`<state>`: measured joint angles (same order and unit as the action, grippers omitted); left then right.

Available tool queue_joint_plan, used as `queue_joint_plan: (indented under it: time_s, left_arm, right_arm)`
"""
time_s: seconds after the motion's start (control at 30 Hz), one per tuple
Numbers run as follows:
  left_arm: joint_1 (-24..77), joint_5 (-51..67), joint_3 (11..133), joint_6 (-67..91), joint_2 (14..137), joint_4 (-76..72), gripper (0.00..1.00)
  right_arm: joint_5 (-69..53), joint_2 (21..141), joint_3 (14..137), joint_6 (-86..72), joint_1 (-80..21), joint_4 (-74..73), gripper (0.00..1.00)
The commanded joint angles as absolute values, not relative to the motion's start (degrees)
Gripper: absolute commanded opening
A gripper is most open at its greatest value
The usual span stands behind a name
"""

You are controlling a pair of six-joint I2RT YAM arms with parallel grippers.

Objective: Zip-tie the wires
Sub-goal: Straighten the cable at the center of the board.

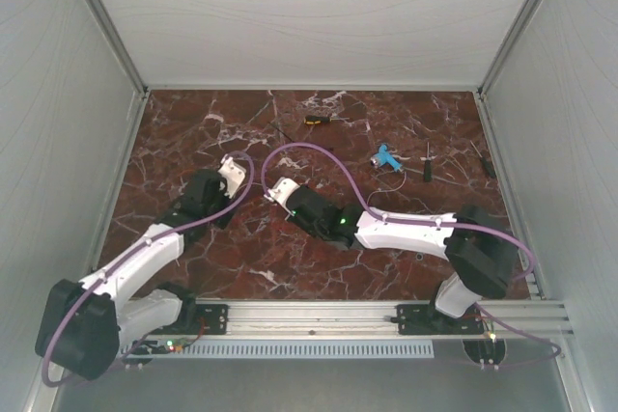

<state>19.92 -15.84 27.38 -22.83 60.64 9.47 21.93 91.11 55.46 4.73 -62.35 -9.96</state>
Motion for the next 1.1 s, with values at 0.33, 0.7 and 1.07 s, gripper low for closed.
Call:
queue_joint_plan:
  time_s: [0.33, 0.7, 1.07]
  left_arm:
    - [19.87, -13.68, 34.42, -20.27, 54.88, 14.24, 0.93]
    - [19.78, -14.65, 40.12, -15.32, 49.47, 12.46, 1.00]
    - [19.78, -19.78, 34.55, -11.05, 39.65, 1.07, 1.00]
  right_arm:
    - [22.84, 92.31, 57.28, 1.29, -62.67, -11.36, 0.15]
    - [24.07, 88.23, 58.97, 0.70, -62.67, -13.71, 0.69]
    - [16.59, 75.02, 62.62, -0.18, -58.67, -14.82, 0.95]
